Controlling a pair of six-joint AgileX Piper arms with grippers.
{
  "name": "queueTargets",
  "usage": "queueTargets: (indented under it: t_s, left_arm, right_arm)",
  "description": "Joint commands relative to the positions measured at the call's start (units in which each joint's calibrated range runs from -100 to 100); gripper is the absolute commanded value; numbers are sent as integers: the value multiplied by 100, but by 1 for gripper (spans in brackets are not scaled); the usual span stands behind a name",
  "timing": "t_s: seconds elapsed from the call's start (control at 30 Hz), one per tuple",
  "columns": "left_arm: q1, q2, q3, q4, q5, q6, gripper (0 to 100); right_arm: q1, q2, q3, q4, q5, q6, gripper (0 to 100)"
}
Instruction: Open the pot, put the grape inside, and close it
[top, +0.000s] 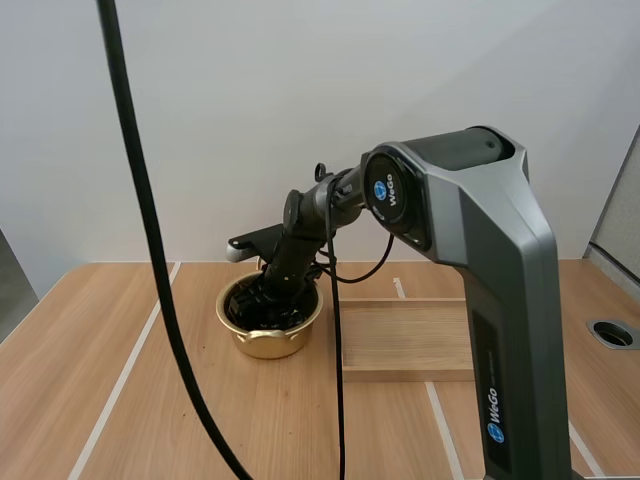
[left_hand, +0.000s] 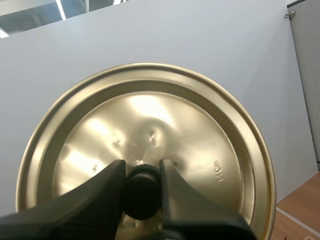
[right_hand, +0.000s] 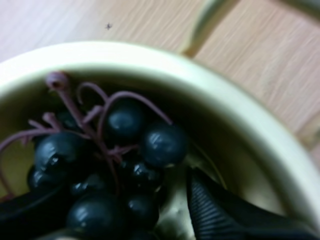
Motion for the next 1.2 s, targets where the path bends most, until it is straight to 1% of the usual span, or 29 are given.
queueTargets:
  t_s: [0.0, 0.2, 0.57, 0.87, 1.07, 1.17]
  left_arm:
    - [8, -31, -44, 9, -64, 0, 0]
    - [8, -31, -44, 20, -65, 0, 0]
    - [8, -31, -44, 20, -65, 0, 0]
    - [8, -31, -44, 20, -65, 0, 0]
    - [8, -31, -44, 80, -159, 0, 0]
    - [8, -31, -44, 105, -254, 0, 0]
  right_arm:
    - [-42, 98, 54, -361, 43, -56, 100]
    - [-42, -55, 54, -374, 77, -56, 100]
    - [-42, -931, 42, -402, 197, -56, 100]
    - [-42, -1461, 42, -354, 366, -37, 100]
    - [-42, -2052, 42, -475, 481, -25, 100]
    - [-42, -2428, 42, -592, 481, 101, 100]
